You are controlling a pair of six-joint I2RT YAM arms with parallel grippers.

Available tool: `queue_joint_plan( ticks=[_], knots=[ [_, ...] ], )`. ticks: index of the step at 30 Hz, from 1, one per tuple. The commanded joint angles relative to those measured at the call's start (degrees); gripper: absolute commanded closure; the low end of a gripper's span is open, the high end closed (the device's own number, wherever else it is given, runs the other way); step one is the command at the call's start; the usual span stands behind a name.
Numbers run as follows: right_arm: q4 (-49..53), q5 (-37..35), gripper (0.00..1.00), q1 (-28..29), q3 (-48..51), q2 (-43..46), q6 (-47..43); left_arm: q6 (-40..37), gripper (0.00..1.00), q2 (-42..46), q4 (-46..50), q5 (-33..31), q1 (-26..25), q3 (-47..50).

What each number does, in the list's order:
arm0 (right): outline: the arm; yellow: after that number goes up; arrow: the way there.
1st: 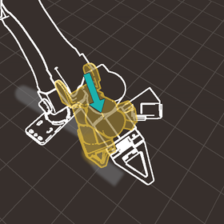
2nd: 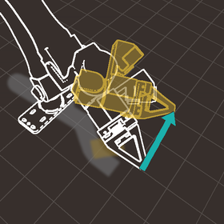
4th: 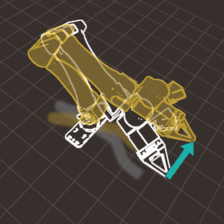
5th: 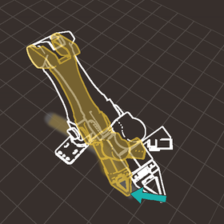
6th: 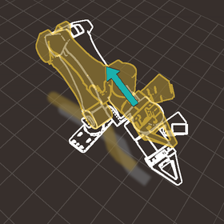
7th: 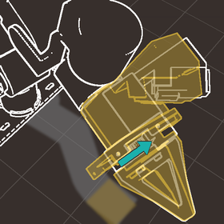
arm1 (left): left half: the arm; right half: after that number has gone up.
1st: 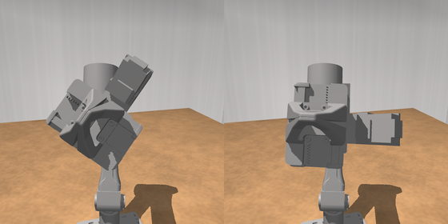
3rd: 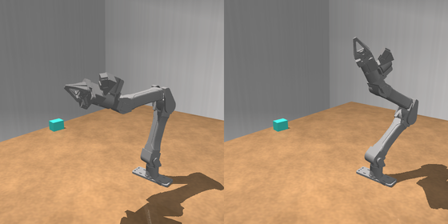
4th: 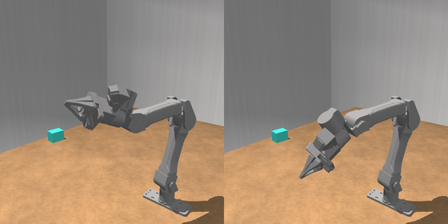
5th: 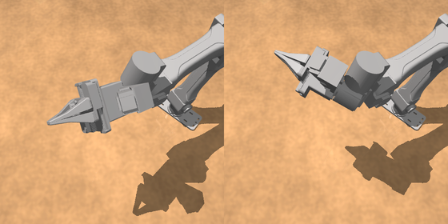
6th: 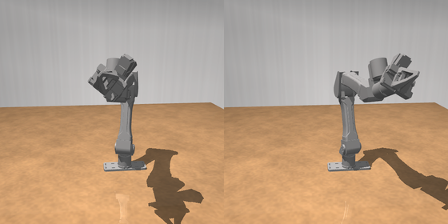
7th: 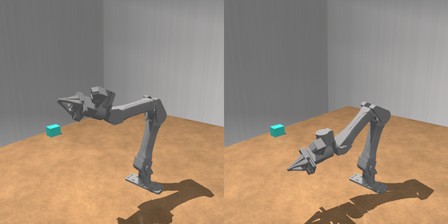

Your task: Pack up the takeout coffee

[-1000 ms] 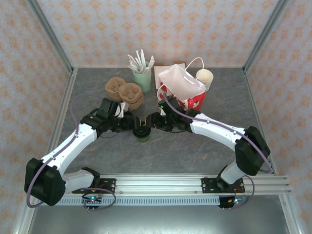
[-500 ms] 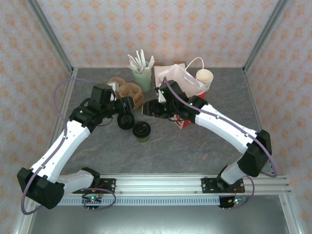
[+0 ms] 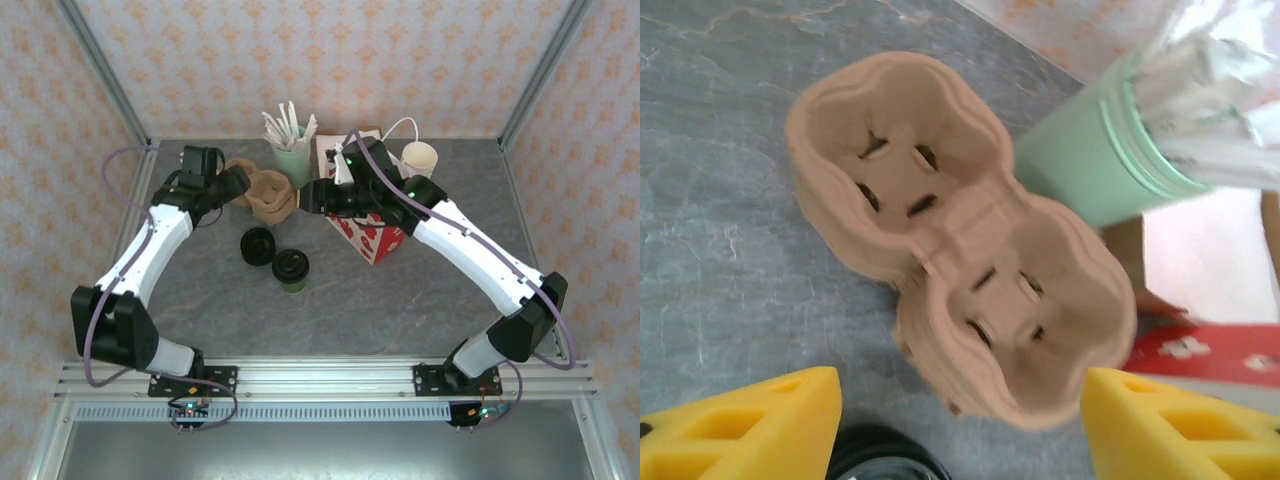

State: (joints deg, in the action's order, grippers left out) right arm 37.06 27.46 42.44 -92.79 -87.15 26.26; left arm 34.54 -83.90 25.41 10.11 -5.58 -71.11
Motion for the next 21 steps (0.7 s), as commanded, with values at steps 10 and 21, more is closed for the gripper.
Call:
queue_joint_plan(
  ticks=[10, 21],
  knots=[
    [2.9, 1.1, 0.52, -0.7, -1.8, 1.1, -1.6, 13.7, 0.45, -13.5, -17.2, 7.6, 7.0, 1.3],
    [3.2, 1.0, 0.52, -0.9, -2.1, 0.9, -1.8, 15.5, 0.46, -16.2, -18.2, 6.3, 7.7, 1.4]
  ],
)
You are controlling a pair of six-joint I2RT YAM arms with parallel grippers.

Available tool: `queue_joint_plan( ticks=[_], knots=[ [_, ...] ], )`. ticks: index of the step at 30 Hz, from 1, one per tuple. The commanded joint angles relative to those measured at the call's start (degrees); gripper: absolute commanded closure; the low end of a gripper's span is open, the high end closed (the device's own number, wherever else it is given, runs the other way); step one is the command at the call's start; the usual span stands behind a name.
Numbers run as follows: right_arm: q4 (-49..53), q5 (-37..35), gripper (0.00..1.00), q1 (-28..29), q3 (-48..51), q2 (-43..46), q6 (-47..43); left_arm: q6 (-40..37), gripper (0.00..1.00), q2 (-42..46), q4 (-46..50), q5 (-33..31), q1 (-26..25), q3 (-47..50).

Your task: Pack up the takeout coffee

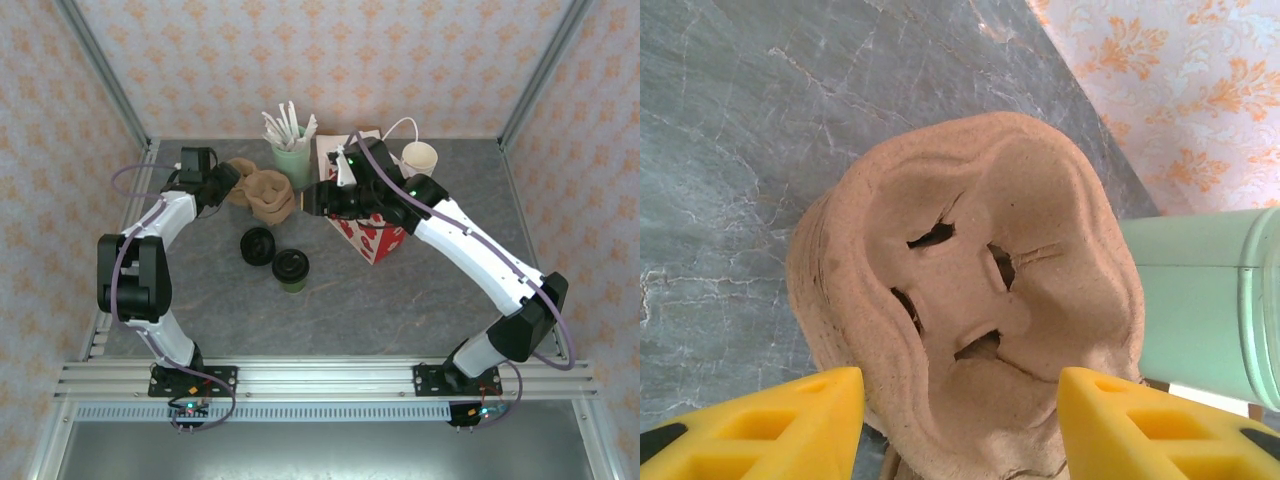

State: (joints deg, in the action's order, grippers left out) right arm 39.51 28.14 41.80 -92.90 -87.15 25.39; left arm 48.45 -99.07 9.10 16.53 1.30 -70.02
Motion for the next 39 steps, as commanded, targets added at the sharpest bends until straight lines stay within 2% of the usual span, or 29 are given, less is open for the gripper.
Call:
queue_joint_plan(
  ticks=[1, 27, 39],
  knots=[
    [0.7, 0.4, 0.52, -0.3, -1.9, 0.9, -0.9, 1.8, 0.46, -1.1, -2.1, -0.3, 0.9, 0.4],
    [-0.2, 0.9, 0.52, -0.3, -0.5, 0.9, -0.6, 6.4, 0.63, -1.5, -9.2, 2.5, 1.1, 4.5],
    [-0.7, 1.1, 0.52, -0.3, 0.2, 1.2, -0.2, 4.6, 0.59, 1.0, -6.2, 0.5, 1.1, 4.0]
  ],
)
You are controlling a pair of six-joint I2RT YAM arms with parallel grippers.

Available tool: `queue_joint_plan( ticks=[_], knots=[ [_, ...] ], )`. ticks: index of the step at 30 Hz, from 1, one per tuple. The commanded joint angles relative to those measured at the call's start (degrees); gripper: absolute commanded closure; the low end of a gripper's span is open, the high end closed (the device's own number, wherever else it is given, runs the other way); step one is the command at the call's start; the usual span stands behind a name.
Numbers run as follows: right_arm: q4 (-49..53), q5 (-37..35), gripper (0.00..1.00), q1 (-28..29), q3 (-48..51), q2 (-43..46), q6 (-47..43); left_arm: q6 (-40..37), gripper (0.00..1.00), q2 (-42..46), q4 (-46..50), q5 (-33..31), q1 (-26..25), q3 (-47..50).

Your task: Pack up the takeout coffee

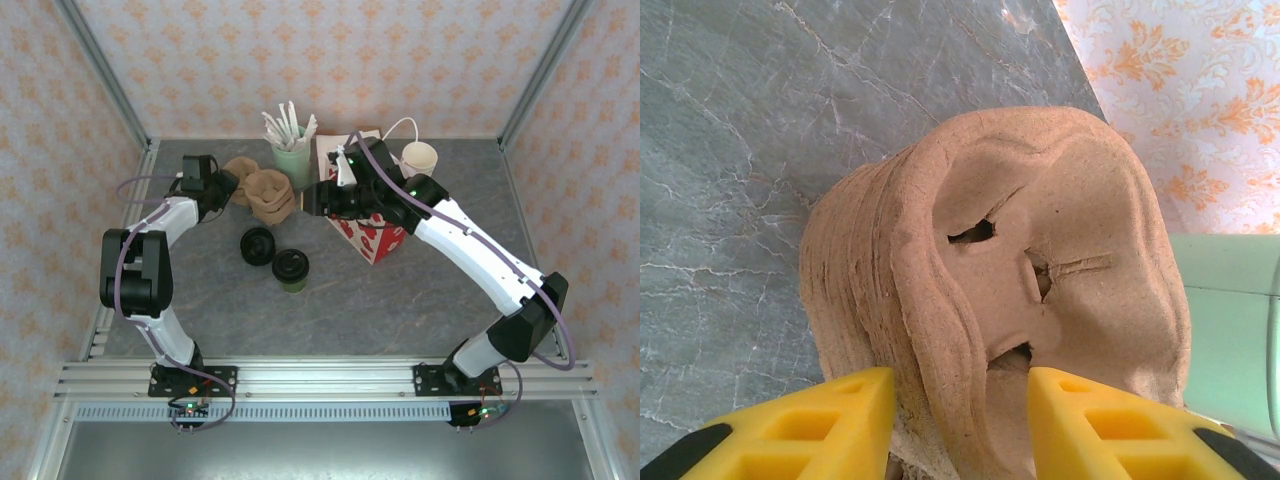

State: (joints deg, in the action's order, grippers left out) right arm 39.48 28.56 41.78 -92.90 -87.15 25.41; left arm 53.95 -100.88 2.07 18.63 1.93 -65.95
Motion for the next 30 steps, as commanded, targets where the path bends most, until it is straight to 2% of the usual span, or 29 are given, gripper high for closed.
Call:
queue_joint_plan(
  ticks=[1, 14, 30],
  knots=[
    [-0.8, 0.7, 0.52, -0.3, 0.3, 1.2, -0.2, -1.1, 0.59, 3.0, 1.0, -1.6, 0.4, -0.1],
    [-1.2, 0.8, 0.52, -0.3, 0.8, 1.1, -0.1, -1.2, 0.59, 2.7, 1.2, -1.7, 0.4, -0.9],
    [-2.3, 1.2, 0.52, -0.3, 2.0, 1.6, 0.3, 1.8, 0.68, 1.8, -4.0, 0.4, 0.5, 0.3]
  ],
)
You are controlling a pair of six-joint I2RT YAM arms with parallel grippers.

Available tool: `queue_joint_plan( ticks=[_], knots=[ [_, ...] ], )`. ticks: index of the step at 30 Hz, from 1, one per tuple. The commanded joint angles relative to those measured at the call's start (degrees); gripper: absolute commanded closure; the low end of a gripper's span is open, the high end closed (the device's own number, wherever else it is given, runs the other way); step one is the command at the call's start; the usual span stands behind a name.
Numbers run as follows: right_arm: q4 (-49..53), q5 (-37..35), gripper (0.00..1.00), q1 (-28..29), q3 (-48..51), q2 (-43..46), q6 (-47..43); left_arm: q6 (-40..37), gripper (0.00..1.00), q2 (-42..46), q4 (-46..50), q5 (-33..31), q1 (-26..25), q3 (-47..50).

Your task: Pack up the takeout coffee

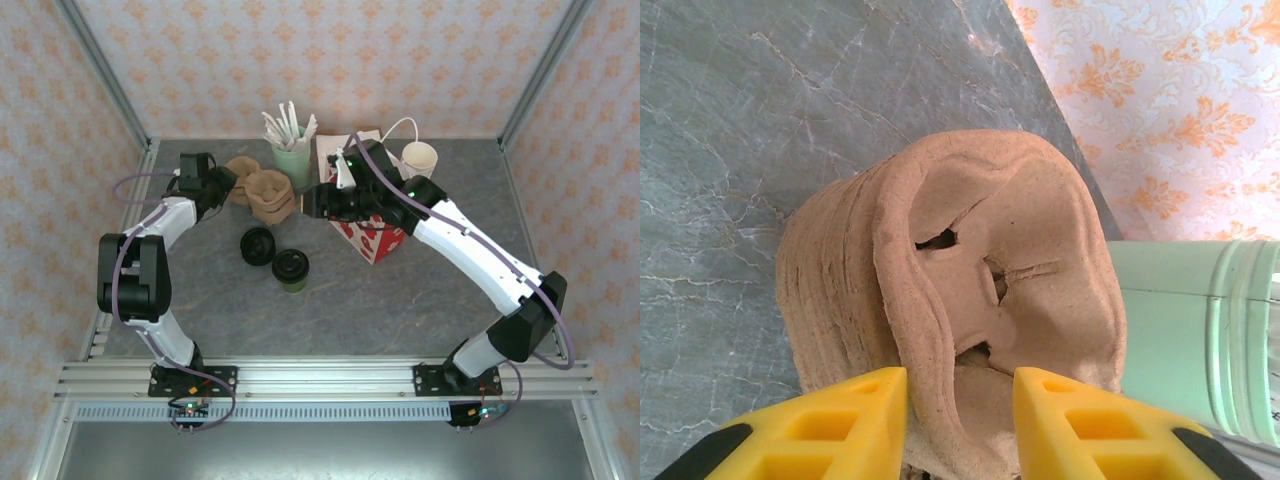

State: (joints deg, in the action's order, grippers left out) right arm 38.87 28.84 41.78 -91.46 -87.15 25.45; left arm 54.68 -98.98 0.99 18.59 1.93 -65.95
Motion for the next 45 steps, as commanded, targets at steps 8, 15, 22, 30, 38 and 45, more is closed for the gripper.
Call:
queue_joint_plan(
  ticks=[8, 15, 22, 30, 38, 45],
  knots=[
    [-2.2, 1.1, 0.52, -0.3, 1.0, 1.8, 0.7, 2.8, 0.74, -0.5, -4.6, 0.7, 0.4, 0.8],
    [-2.4, 1.1, 0.52, -0.3, 1.1, 2.2, 0.8, 4.3, 0.81, -1.2, -6.2, 1.2, 0.4, 1.1],
    [-2.1, 1.0, 0.52, -0.3, 1.0, 2.3, 0.6, 4.9, 0.89, -1.2, -6.9, 1.4, 0.4, 1.4],
    [-2.1, 1.0, 0.52, -0.3, 1.1, 2.7, 0.5, 5.4, 0.99, -0.6, -7.8, 1.7, 0.4, 1.6],
    [-2.2, 0.5, 0.52, -0.3, 1.0, 3.0, 0.5, 6.4, 1.00, 2.4, -9.1, 2.8, 0.4, 2.6],
    [-3.2, -1.3, 0.53, -0.4, 1.4, 4.4, 0.4, 7.0, 1.00, 6.0, -9.4, 4.5, 0.3, 2.4]
  ],
)
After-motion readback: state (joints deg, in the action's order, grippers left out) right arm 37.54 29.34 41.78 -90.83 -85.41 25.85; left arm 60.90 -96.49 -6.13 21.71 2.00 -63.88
